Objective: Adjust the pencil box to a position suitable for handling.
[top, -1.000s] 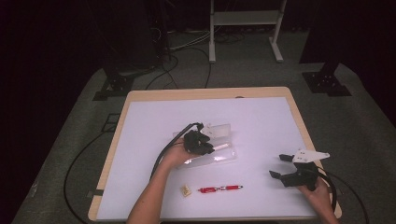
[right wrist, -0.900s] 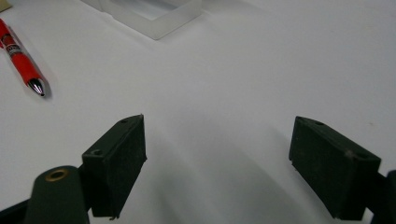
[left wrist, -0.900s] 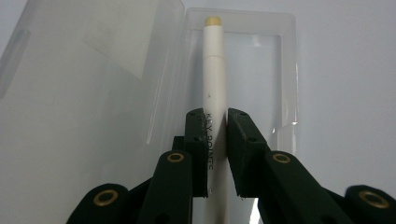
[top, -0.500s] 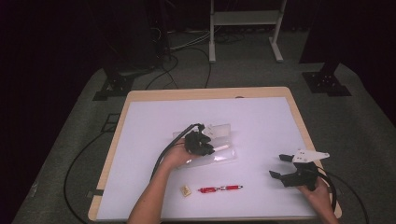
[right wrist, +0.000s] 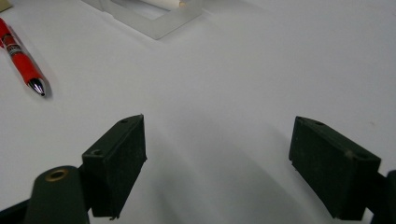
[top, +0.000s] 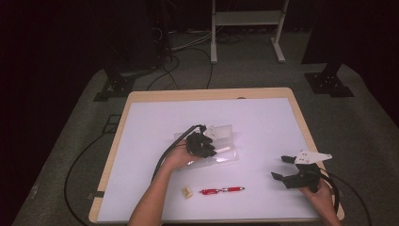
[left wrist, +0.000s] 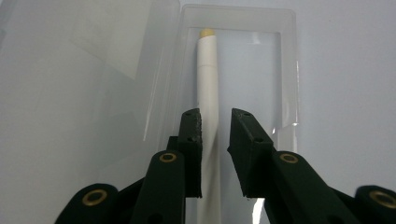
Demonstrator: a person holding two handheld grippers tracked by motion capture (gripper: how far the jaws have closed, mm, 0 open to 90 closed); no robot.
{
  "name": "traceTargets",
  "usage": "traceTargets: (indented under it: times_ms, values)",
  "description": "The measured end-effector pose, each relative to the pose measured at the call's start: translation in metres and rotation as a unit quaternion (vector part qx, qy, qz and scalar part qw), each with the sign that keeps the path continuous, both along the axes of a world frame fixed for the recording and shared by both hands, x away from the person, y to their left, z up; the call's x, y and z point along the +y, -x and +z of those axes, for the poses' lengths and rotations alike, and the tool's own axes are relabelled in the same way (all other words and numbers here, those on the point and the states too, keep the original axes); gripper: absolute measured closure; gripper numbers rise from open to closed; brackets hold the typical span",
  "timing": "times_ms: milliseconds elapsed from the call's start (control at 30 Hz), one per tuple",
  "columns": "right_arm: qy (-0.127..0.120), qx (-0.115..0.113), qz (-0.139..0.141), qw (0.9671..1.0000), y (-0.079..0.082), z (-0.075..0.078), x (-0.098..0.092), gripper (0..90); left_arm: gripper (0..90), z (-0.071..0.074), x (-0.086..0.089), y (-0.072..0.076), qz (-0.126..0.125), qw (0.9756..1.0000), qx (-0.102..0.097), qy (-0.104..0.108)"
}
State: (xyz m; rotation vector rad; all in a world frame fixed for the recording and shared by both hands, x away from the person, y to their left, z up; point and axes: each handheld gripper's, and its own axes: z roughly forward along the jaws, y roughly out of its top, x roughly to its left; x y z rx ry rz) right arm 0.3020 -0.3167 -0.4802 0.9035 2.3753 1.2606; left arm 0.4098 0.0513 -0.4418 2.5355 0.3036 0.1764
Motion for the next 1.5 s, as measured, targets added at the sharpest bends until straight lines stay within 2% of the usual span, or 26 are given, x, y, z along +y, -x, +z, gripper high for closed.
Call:
traceTargets:
  times_ms: [233,433,600,833,933,1500]
  values:
    - [0.0,0.0,0.0,1.0,0.0,0.0,0.0,17.8,74.0,0.006,-0.002,0.005,-0.006,0.9998,-0.017,0.003]
    - [0.0,0.0,0.0,1.0,0.0,0.0,0.0,17.8,74.0,0.011,0.0,0.01,-0.008,0.9998,-0.015,0.015]
    - [0.0,0.0,0.0,1.0,0.0,0.0,0.0,17.8,73.7,0.014,-0.002,0.017,-0.013,0.9995,-0.022,0.016]
    - [0.0,0.0,0.0,1.0,0.0,0.0,0.0,17.8,72.7,0.014,0.0,0.028,-0.015,0.9993,-0.019,0.028]
    - [0.001,0.0,0.0,1.0,0.0,0.0,0.0,17.8,72.5,0.016,0.0,0.032,-0.02,0.9993,-0.013,0.029]
    - [0.0,0.002,-0.001,1.0,0.0,0.0,0.0,17.8,66.1,0.025,-0.004,0.051,-0.035,0.9989,-0.014,0.029]
